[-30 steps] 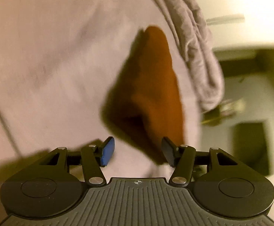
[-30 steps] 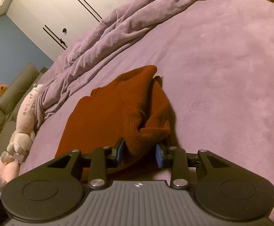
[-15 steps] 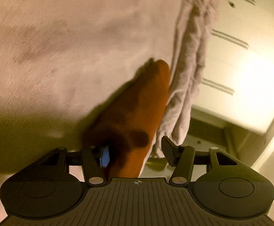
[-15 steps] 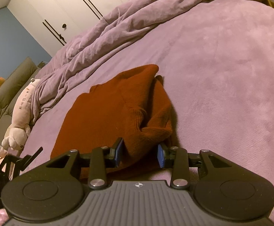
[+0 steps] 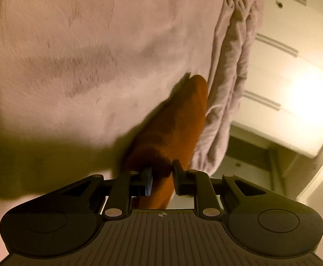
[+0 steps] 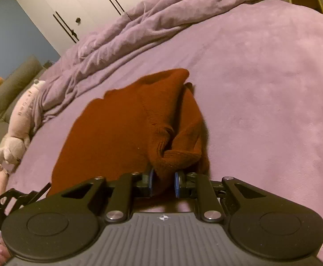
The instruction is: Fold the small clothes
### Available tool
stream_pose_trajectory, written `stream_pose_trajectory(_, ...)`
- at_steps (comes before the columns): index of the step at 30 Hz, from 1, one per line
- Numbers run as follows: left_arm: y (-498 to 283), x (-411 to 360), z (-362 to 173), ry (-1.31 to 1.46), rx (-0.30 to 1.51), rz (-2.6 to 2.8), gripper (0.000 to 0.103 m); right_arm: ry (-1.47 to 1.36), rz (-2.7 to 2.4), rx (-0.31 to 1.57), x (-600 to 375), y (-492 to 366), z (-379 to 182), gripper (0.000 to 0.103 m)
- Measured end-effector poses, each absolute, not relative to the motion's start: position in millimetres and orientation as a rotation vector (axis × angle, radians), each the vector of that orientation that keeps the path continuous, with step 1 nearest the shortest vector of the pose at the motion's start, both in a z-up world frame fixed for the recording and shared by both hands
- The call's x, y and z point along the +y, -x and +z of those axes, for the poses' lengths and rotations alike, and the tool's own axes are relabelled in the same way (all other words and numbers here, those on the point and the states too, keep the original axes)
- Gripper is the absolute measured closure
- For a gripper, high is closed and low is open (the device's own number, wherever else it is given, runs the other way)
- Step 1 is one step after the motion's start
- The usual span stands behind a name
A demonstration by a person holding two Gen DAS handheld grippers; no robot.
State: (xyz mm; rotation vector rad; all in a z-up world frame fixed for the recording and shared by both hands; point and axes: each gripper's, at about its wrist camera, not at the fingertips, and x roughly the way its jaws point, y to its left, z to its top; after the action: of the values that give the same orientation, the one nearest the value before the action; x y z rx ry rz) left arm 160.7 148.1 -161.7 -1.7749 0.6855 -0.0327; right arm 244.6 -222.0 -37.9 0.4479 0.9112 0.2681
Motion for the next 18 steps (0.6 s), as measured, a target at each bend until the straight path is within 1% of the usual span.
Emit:
stream_pose_trajectory(1,-160.2,152.1,-153.3,1.732,0.709,-0.025,0.08,-0.435,0.274,0.916,-222.7,-245.1,-34.8,0.083)
stream_pose_trajectory(2,-159.0,158.1,-141.6,1.666,0.72,-0.011,0.077,-0.424,0.274,0.92,-224.4,-245.6,-30.3,0.07)
stream_pose_trajectory(3,-158.8,163.5,-130.4,1.601,0.725,0.002,0.066,-0.409,0.267,0.922,-226.3,-245.5,-25.1,0.063)
stream_pose_trajectory(4,-159.9,167.8,-118.0,1.531,0.725,0.018,0.061,-0.382,0.248,0.91,-228.6,-244.5,-18.4,0.054)
stream_pose_trajectory(5,-162.9,170.9,-105.2,1.455,0.723,0.033,0.053,-0.353,0.225,0.892,-230.3,-242.9,-12.2,0.053)
stream_pose_trajectory(6,-168.2,171.1,-94.3,1.386,0.723,0.043,0.05,-0.323,0.205,0.869,-231.4,-242.0,-5.9,0.053)
stream_pose_trajectory(8,-185.3,164.3,-76.8,1.253,0.742,0.035,0.048,-0.296,0.188,0.827,-231.3,-241.5,5.9,0.053)
stream_pose_trajectory(10,-202.6,152.4,-68.9,1.183,0.782,0.015,0.048,-0.279,0.222,0.812,-222.6,-246.4,12.9,0.054)
stream_pose_trajectory(12,-225.4,137.2,-62.6,1.117,0.818,-0.014,0.048,-0.225,0.276,0.817,-205.4,-254.9,15.6,0.059)
stream_pose_trajectory(13,-231.6,130.7,-59.9,1.076,0.829,-0.02,0.048,-0.2,0.314,0.81,-196.4,-259.4,16.6,0.065)
stream_pose_trajectory(14,-239.4,123.0,-56.6,1.02,0.837,-0.03,0.048,-0.173,0.341,0.803,-187.6,-263.2,17.0,0.068)
stream_pose_trajectory(15,-247.3,116.2,-54.5,0.964,0.848,-0.032,0.047,-0.141,0.351,0.802,-178.1,-268.2,16.4,0.068)
stream_pose_trajectory(16,-253.6,110.4,-53.2,0.905,0.861,-0.021,0.047,-0.108,0.356,0.808,-169.7,-272.9,14.4,0.071)
stream_pose_trajectory(17,-258.5,105.0,-53.9,0.831,0.887,-0.001,0.047,-0.083,0.359,0.817,-163.3,-278.0,11.6,0.077)
stream_pose_trajectory(18,-265.8,100.0,-55.9,0.758,0.917,0.031,0.046,-0.054,0.357,0.835,-156.8,-283.2,7.2,0.08)
